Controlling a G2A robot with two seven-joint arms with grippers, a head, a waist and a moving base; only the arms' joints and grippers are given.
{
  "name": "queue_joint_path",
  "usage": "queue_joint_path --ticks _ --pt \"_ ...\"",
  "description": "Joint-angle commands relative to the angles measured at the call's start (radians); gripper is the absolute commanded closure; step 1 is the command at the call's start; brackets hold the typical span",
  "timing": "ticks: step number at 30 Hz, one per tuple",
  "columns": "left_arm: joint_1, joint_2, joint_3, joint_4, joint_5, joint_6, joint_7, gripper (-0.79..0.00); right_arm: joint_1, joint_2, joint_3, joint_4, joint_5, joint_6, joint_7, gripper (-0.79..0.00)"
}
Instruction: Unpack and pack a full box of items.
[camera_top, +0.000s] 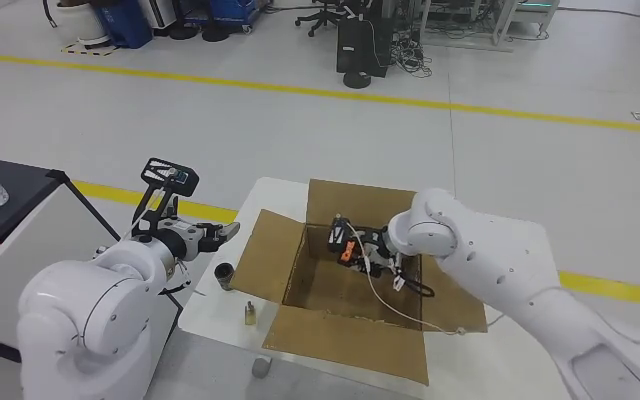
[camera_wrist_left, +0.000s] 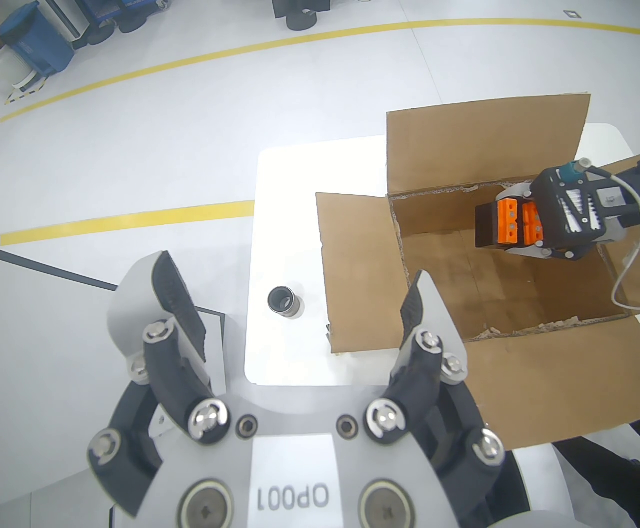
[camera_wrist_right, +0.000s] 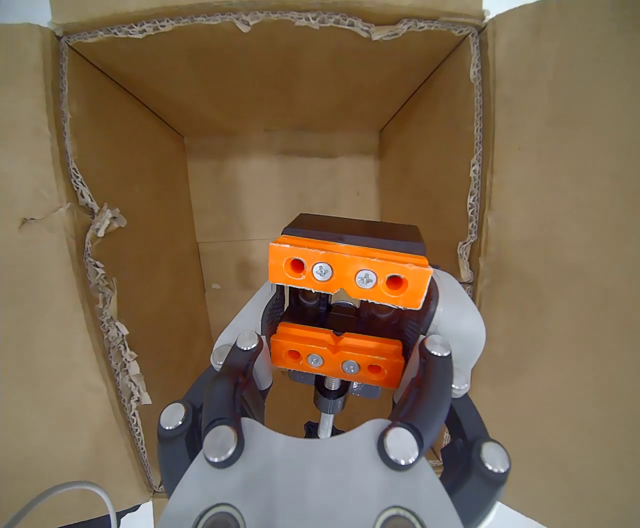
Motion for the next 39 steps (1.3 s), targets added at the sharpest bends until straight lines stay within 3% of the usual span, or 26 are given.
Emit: queue_joint_path --ticks 1,6,21,39 --pt "0.000 0.000 0.000 0.000 0.000 0.000 0.000 -0.785 -0.003 -0.006 -0.001 0.020 0.006 0.017 -0.004 0.000" --pt "0.000 0.000 0.000 0.000 0.000 0.000 0.000 -0.785 -0.006 -0.018 0.022 0.058 0.092 0.211 0.047 0.000" --pt "0.000 0.000 0.000 0.000 0.000 0.000 0.000 -0.785 -0.072 -0.011 0.100 -0.026 0.165 0.553 0.132 0.000" --pt "0.000 0.000 0.000 0.000 0.000 0.000 0.000 -0.785 -0.099 -0.009 0.107 -0.028 0.163 0.581 0.109 0.000"
